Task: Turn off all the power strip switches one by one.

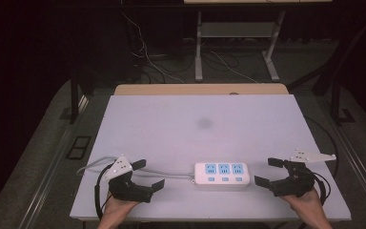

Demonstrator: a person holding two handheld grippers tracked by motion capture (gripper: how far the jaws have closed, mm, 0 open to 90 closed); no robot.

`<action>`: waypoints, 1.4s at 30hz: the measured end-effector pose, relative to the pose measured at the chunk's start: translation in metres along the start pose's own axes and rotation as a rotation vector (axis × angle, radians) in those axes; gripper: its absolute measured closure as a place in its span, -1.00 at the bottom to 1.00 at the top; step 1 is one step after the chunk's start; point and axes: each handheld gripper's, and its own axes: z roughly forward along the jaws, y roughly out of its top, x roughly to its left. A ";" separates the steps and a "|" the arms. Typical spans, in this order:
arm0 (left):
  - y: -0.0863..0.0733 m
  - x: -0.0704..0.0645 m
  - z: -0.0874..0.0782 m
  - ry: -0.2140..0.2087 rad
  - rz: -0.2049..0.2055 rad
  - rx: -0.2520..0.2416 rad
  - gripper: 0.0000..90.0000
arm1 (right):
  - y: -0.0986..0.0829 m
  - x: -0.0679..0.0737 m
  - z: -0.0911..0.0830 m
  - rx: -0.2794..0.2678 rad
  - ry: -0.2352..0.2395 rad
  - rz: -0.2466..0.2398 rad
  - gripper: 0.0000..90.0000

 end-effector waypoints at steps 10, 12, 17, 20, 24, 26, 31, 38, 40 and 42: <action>0.000 0.000 0.000 -0.007 -0.004 0.003 -1.00 | 0.000 0.000 0.004 0.013 0.004 -0.004 -0.99; 0.000 0.000 0.000 -0.008 -0.007 0.003 -1.00 | 0.000 0.000 0.004 0.017 0.003 -0.002 -0.99; -0.001 0.001 0.001 -0.011 -0.010 0.005 -1.00 | -0.001 0.000 0.005 0.023 0.001 0.000 -0.99; -0.001 0.001 0.001 -0.012 -0.009 0.006 -1.00 | 0.000 -0.001 0.005 0.025 -0.001 -0.001 -0.99; -0.001 0.001 0.002 -0.015 -0.006 0.010 -1.00 | 0.000 -0.001 0.005 0.028 -0.003 -0.007 -0.99; -0.001 0.001 0.002 -0.015 -0.005 0.010 -1.00 | 0.001 0.000 0.005 0.033 -0.004 -0.006 -0.99; -0.001 0.001 0.001 -0.011 -0.007 0.010 -1.00 | 0.001 0.001 0.008 0.047 -0.005 -0.012 -0.99; -0.002 0.001 0.000 -0.008 -0.007 0.008 -1.00 | 0.006 0.003 0.011 0.060 0.005 -0.024 -0.99; -0.002 0.001 0.001 -0.007 -0.008 0.008 -1.00 | 0.007 0.004 0.011 0.064 0.009 -0.028 -0.99; -0.002 0.001 0.001 -0.006 -0.008 0.009 -1.00 | 0.009 0.004 0.012 0.079 0.009 -0.036 -0.99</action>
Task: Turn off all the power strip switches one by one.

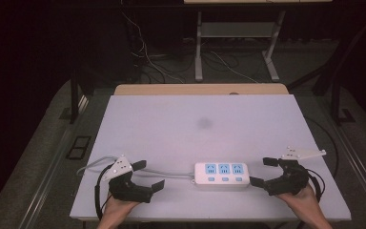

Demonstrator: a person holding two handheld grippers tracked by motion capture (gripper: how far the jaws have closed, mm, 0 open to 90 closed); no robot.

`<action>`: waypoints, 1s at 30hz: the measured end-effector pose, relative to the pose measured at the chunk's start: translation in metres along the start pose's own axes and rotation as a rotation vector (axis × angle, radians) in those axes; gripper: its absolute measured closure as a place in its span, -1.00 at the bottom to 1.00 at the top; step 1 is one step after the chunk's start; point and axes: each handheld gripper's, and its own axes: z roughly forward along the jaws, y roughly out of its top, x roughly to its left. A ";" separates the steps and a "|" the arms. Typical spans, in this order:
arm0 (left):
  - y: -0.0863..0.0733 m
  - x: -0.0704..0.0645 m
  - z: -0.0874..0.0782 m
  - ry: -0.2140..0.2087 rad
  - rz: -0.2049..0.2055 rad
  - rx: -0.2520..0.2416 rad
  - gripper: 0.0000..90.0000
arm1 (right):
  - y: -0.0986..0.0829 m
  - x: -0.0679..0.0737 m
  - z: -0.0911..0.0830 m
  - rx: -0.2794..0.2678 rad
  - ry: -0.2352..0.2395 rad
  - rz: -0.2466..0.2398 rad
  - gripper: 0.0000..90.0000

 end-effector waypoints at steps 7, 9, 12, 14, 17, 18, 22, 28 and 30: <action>0.000 0.001 0.000 0.000 -0.001 0.001 -1.00 | 0.008 0.000 0.003 0.029 0.013 -0.011 -0.99; 0.000 0.001 0.001 0.000 0.000 0.002 -1.00 | 0.011 0.001 0.005 0.043 0.017 -0.024 -0.99; 0.000 0.000 0.000 -0.001 0.002 0.002 -1.00 | 0.017 0.002 0.007 0.061 0.022 -0.040 -0.99; 0.000 0.000 0.001 -0.001 0.002 0.001 -1.00 | 0.019 0.002 0.008 0.067 0.022 -0.045 -0.99; 0.000 0.000 0.001 -0.001 0.001 0.001 -1.00 | 0.027 0.004 0.012 0.091 0.023 -0.067 -0.99; 0.000 0.000 0.001 -0.001 0.000 0.000 -1.00 | 0.029 0.004 0.012 0.097 0.023 -0.070 -0.99; 0.000 0.000 0.001 -0.002 -0.001 0.000 -1.00 | 0.036 0.004 0.016 0.123 0.023 -0.088 -0.99; 0.000 -0.001 0.001 -0.005 0.000 0.002 -1.00 | 0.043 0.006 0.024 0.170 0.027 -0.116 -0.99; 0.000 0.000 0.001 -0.004 -0.002 0.000 -1.00 | 0.045 0.006 0.027 0.184 0.029 -0.127 -0.99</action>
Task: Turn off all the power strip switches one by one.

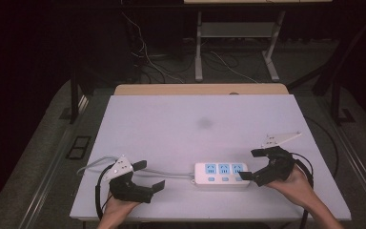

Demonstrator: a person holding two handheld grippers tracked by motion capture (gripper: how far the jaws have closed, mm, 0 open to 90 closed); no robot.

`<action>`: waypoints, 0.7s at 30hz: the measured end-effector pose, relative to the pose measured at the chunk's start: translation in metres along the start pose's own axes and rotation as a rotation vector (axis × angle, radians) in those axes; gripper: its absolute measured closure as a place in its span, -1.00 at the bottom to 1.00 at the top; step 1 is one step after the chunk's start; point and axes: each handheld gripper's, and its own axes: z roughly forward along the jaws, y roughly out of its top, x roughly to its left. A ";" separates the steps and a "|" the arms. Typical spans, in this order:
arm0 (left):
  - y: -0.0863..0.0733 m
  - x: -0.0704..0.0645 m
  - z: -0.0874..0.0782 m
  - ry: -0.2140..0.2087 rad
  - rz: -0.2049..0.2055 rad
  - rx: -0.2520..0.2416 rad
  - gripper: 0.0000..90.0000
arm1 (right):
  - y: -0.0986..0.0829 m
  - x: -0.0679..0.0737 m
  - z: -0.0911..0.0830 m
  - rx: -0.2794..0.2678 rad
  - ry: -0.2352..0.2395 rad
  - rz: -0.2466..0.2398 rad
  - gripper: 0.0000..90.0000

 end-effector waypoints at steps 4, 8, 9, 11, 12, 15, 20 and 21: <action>0.000 0.000 0.000 0.001 0.000 0.000 -1.00 | 0.004 0.000 0.005 0.036 0.003 -0.019 -0.99; 0.000 0.000 0.000 0.000 0.001 0.001 -1.00 | 0.008 0.000 0.008 0.068 0.009 -0.036 -0.99; 0.000 0.000 0.000 0.000 0.001 0.001 -1.00 | 0.009 0.001 0.010 0.072 0.011 -0.039 -0.99; 0.000 0.000 0.000 -0.001 0.001 0.000 -1.00 | 0.011 0.001 0.012 0.089 0.014 -0.052 -0.99; 0.000 0.000 0.000 -0.001 0.001 0.000 -1.00 | 0.011 0.001 0.012 0.089 0.014 -0.052 -0.99; 0.000 0.000 0.000 -0.001 0.001 0.001 -1.00 | 0.014 0.002 0.015 0.124 0.028 -0.077 -0.99; 0.000 0.000 0.000 -0.003 0.002 0.001 -1.00 | 0.018 0.003 0.018 0.179 0.055 -0.128 -0.90; 0.000 0.000 0.000 -0.003 0.004 0.002 -1.00 | 0.020 0.004 0.019 0.191 0.070 -0.154 -0.89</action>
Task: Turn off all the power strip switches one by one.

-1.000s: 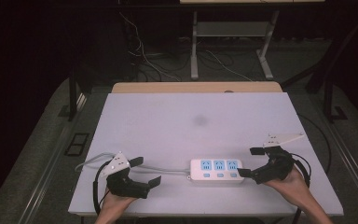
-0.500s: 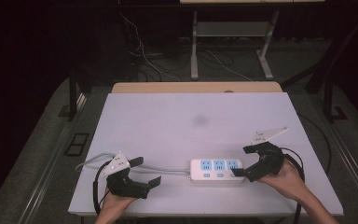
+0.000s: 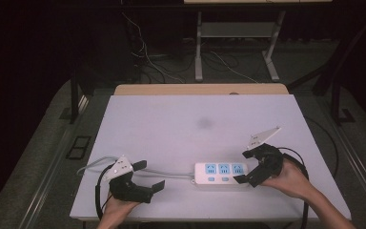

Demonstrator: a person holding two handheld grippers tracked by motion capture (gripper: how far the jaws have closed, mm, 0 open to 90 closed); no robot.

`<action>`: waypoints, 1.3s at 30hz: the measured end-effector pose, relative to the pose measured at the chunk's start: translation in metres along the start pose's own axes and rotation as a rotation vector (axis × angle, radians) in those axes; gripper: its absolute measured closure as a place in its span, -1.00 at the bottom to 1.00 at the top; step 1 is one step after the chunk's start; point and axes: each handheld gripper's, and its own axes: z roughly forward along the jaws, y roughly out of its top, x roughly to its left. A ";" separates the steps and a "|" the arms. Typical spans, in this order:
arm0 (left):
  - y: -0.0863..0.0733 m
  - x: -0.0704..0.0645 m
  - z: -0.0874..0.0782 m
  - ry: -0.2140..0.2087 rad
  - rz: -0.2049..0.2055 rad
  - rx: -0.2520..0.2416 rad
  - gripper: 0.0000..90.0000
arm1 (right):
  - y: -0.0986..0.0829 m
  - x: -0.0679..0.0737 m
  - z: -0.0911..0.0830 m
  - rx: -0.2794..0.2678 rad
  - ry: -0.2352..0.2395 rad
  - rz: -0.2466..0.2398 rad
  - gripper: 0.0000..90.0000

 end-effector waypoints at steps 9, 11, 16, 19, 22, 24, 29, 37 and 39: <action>0.000 0.000 0.000 0.001 0.004 0.003 -1.00 | 0.004 -0.001 0.000 0.071 0.037 -0.055 -0.16; 0.000 0.000 0.000 0.003 0.005 0.004 -1.00 | 0.004 -0.003 0.000 0.075 0.049 -0.043 -0.10; 0.000 -0.001 0.000 0.004 0.007 0.003 -1.00 | 0.002 -0.008 -0.002 0.075 0.066 -0.015 0.37; 0.000 -0.001 0.000 0.004 0.008 0.005 -1.00 | 0.001 -0.009 -0.001 0.081 0.081 -0.013 0.52; 0.000 -0.001 0.000 0.004 0.008 0.007 -1.00 | -0.002 -0.010 0.004 0.100 0.114 0.011 0.85; 0.000 -0.001 0.000 0.005 0.009 0.006 -1.00 | -0.004 -0.010 0.007 0.109 0.117 0.011 0.98; 0.000 -0.001 0.001 0.004 0.011 0.007 -1.00 | -0.007 -0.010 0.012 0.114 0.113 0.009 1.00; -0.001 -0.001 0.001 0.004 0.011 0.008 -1.00 | -0.011 -0.013 0.020 0.116 0.095 0.014 1.00; -0.001 -0.001 0.001 0.005 0.010 0.007 -1.00 | -0.011 -0.013 0.021 0.119 0.097 0.014 1.00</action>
